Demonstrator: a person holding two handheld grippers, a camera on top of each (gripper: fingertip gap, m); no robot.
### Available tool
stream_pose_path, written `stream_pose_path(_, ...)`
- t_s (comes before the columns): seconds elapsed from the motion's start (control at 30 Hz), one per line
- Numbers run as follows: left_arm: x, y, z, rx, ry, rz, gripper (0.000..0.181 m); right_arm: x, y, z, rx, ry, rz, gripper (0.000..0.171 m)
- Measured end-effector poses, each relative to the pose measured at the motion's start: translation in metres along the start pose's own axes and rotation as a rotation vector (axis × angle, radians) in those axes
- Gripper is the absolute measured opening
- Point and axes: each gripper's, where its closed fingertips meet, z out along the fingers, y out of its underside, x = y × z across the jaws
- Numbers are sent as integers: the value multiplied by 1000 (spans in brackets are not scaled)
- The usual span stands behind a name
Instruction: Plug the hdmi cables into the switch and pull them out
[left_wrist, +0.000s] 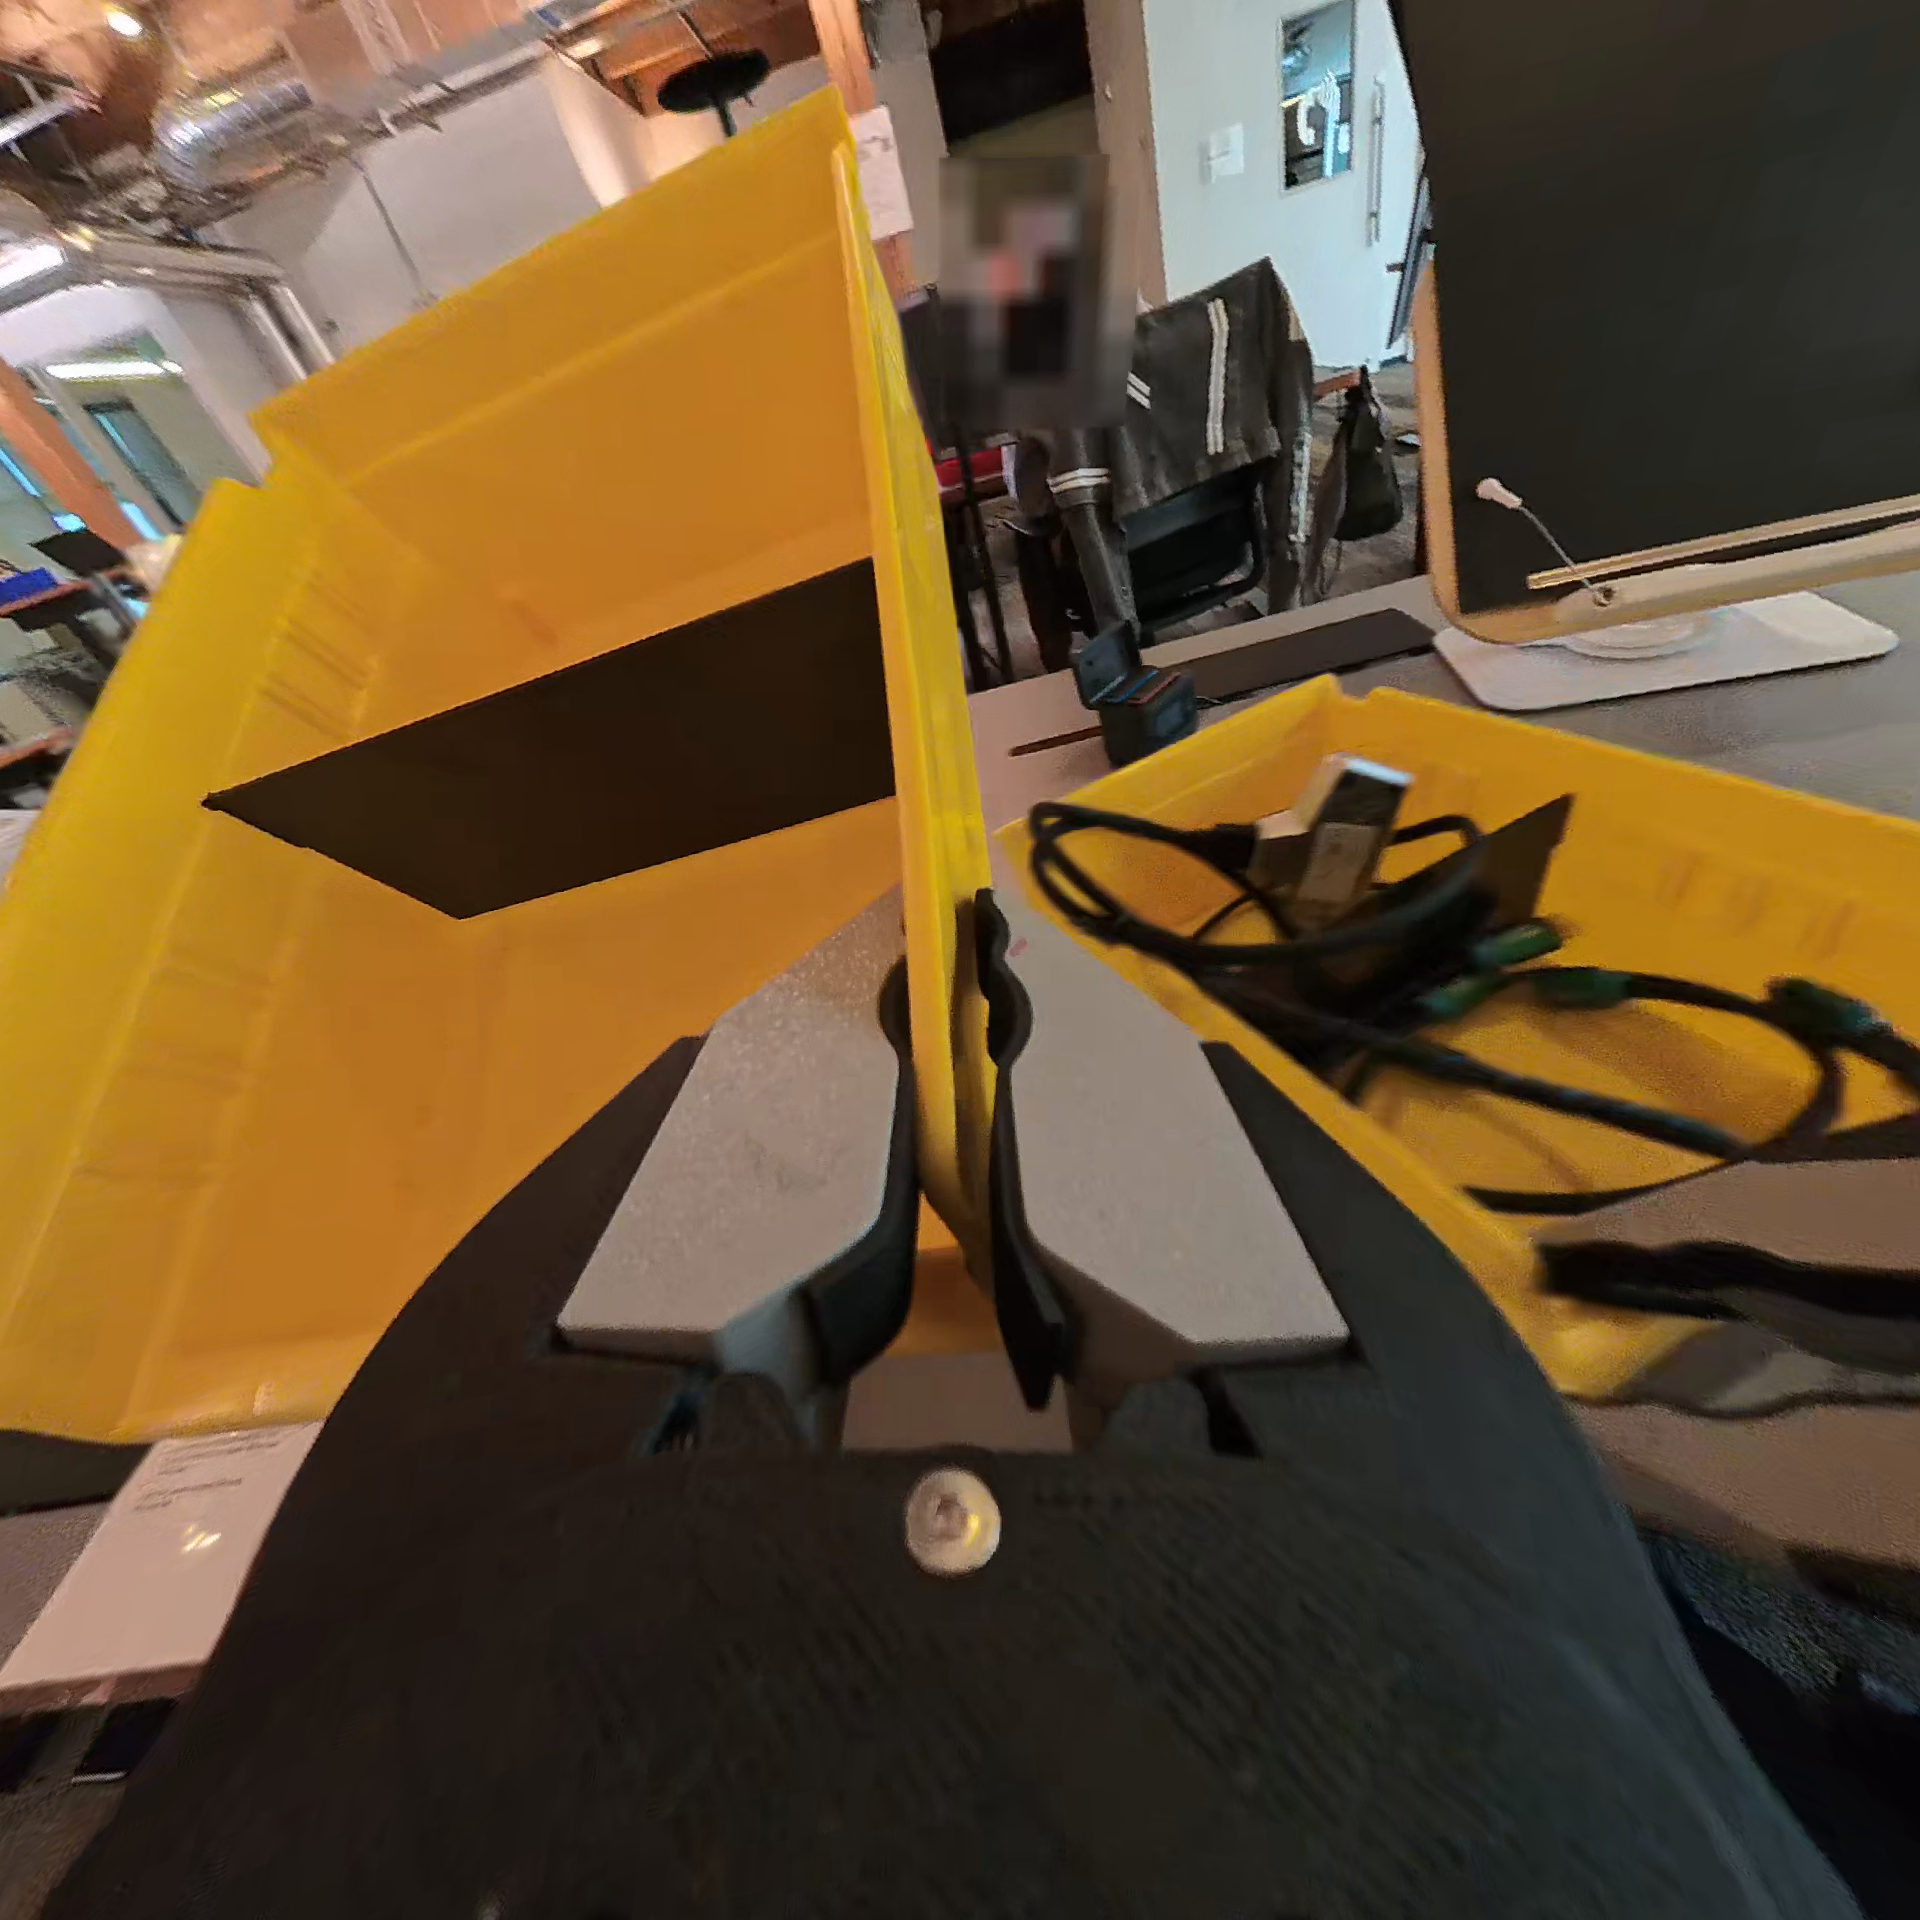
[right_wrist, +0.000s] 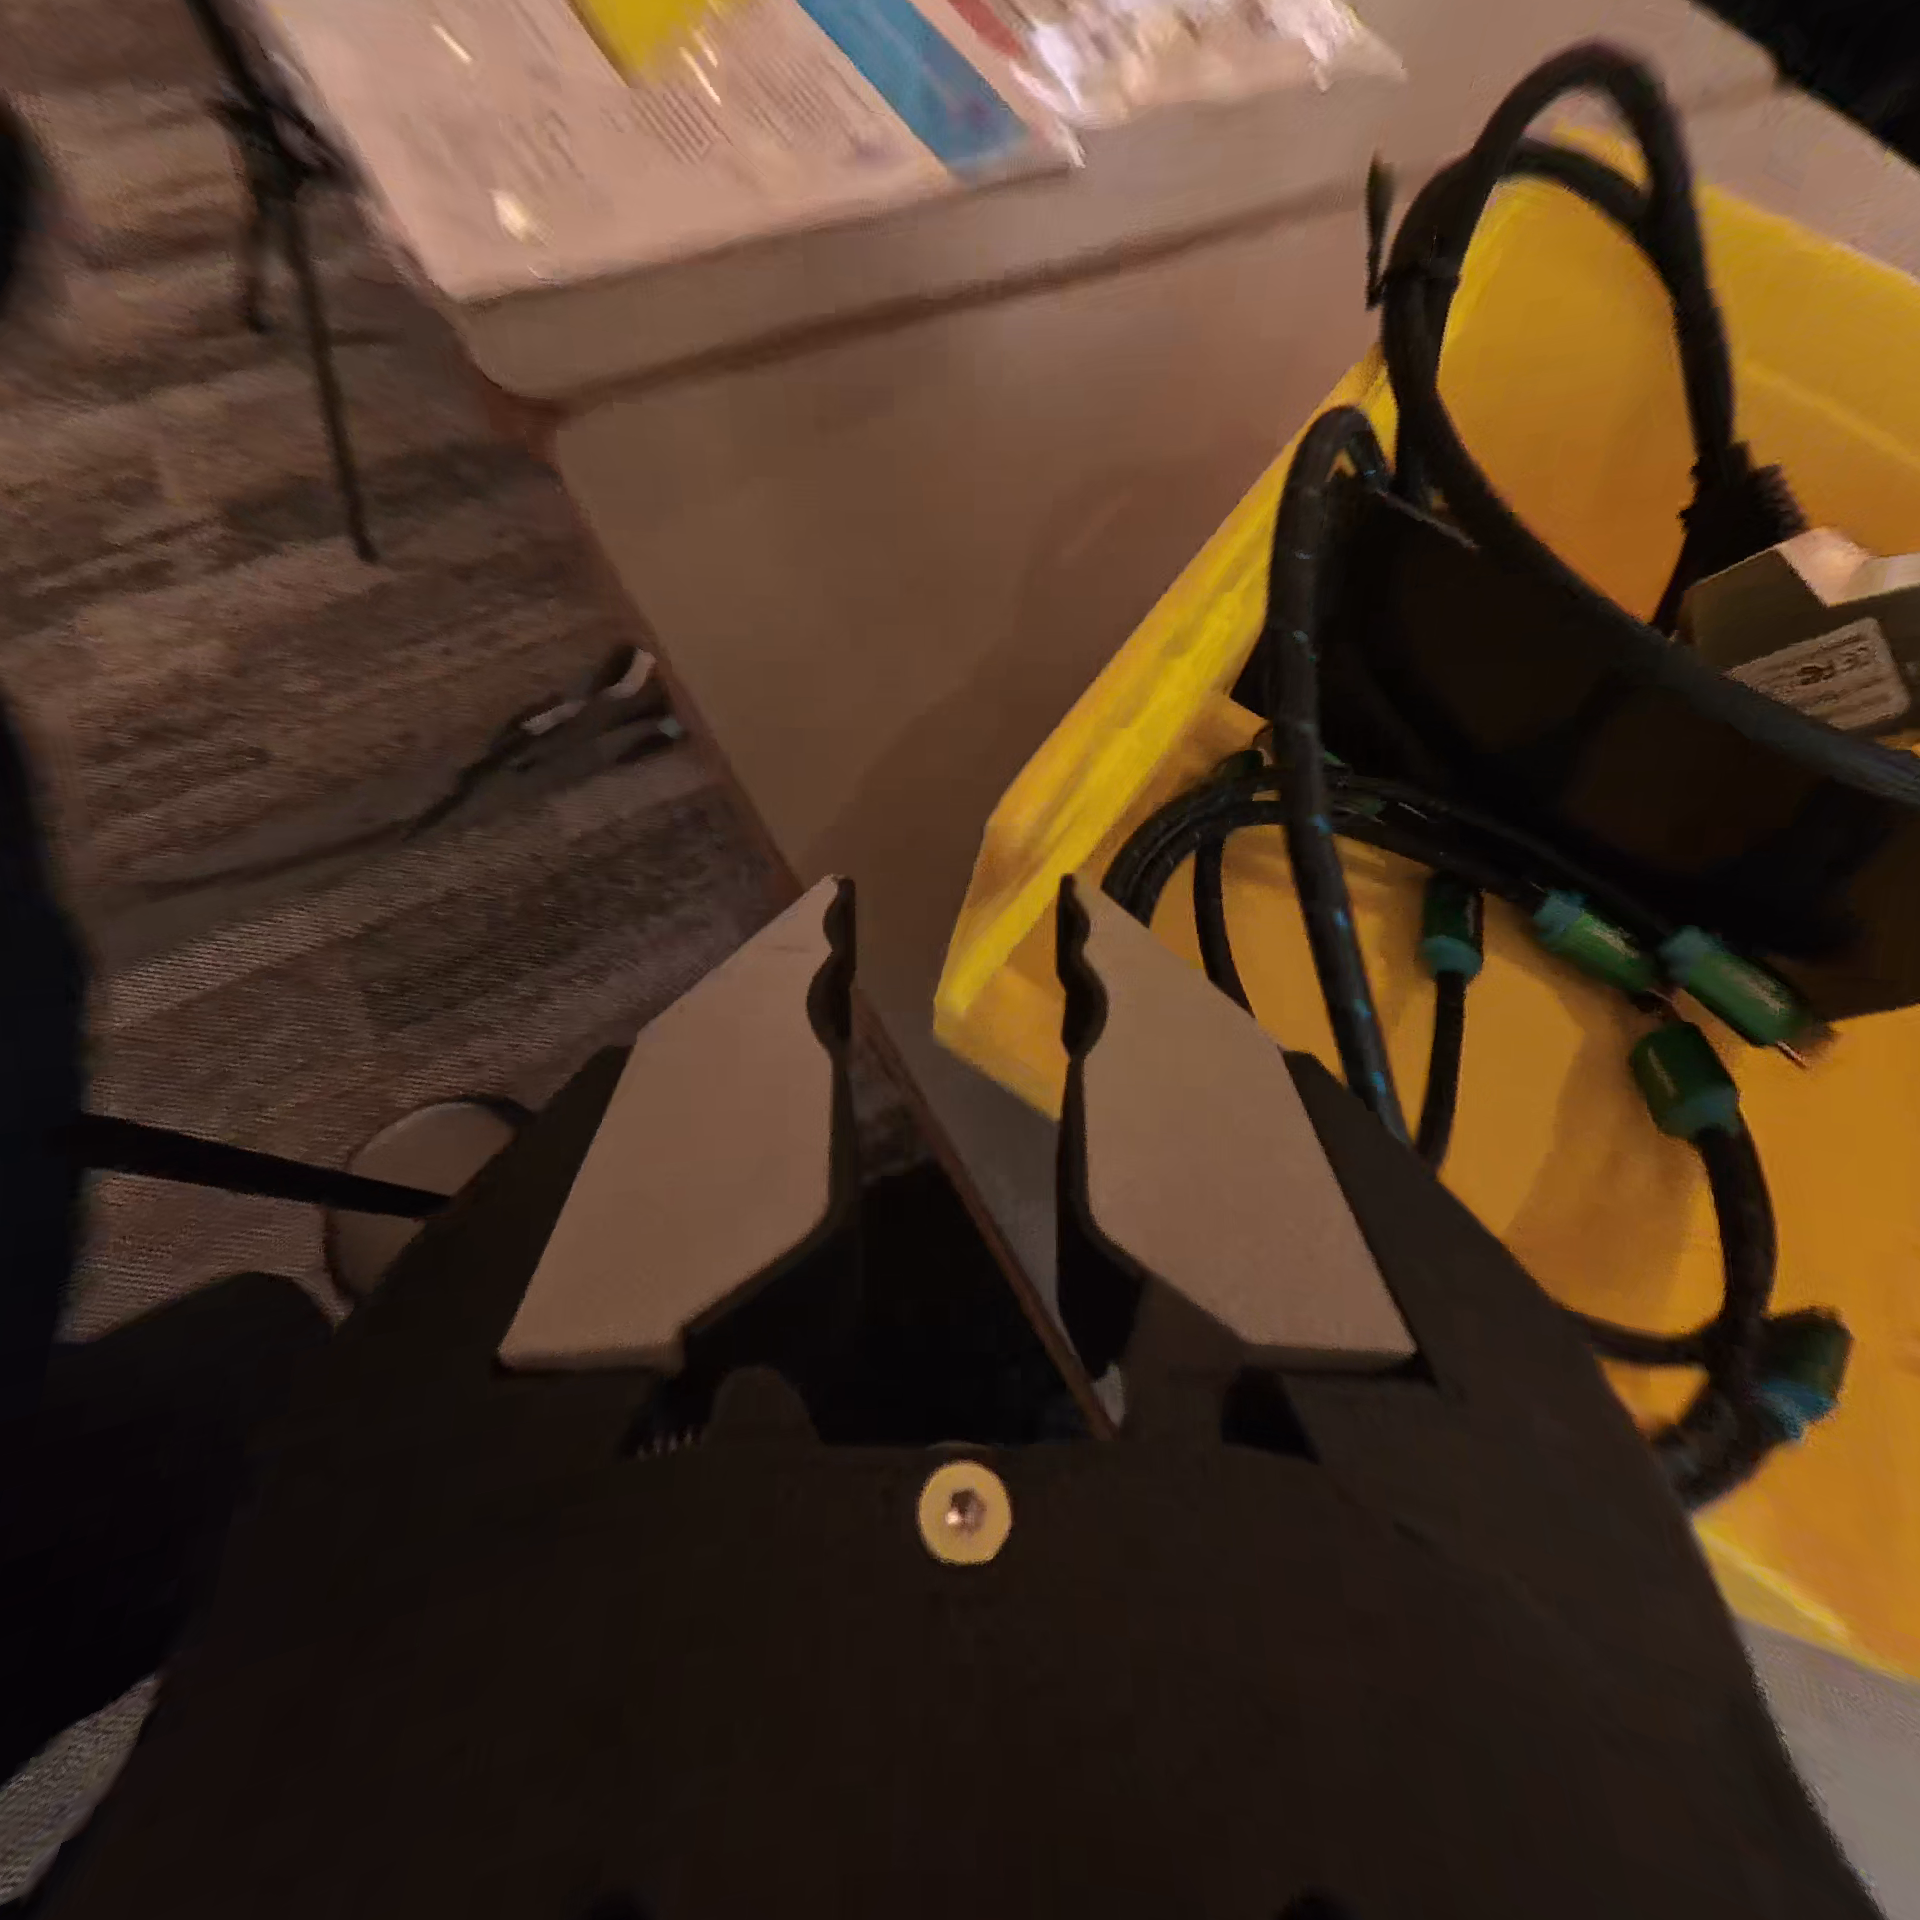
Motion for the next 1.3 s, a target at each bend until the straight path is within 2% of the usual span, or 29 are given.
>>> stream_pose_path(0.1, -6, 0, -6, -6, -25, 11, 2, -31, -31, -21, 93, -115, -20, 52)
stream_pose_path(0.27, 18, -10, -8, 23, 68, 11, 2, -31, -24, -86, 150, -286, -18, 50)
stream_pose_path(0.4, 72, -31, -12, 52, 218, 72, 2, 24, -7, -145, 248, -187, -30, 48)
stream_pose_path(0.5, 134, -40, -15, 46, 351, 195, 3, 95, 20, -190, 280, 12, -41, 41)
stream_pose_path(0.57, 181, -46, -20, 49, 451, 243, 3, 143, 45, -218, 263, 93, 38, 37)
stream_pose_path(0.67, 254, -49, -28, 65, 600, 300, 4, 195, 81, -255, 261, 119, 207, 47)
stream_pose_path(0.8, 340, -30, -31, 77, 721, 433, 5, 248, 115, -297, 347, 197, 369, 45)
stream_pose_path(0.87, 370, -12, -28, 48, 745, 493, 5, 254, 122, -309, 350, 163, 404, 52)
stream_pose_path(1.0, 408, 28, -18, -38, 759, 567, 5, 265, 132, -322, 338, 233, 408, 54)
stream_pose_path(1.1, 425, 56, -8, -113, 794, 516, 5, 254, 133, -310, 273, 208, 368, 56)
stream_pose_path(1.2, 426, 53, -4, -123, 842, 350, 21, 234, 130, -288, 208, 163, 308, 59)
stream_pose_path(1.3, 412, 57, -5, -215, 870, 362, 35, 215, 129, -262, 148, 160, 215, 59)
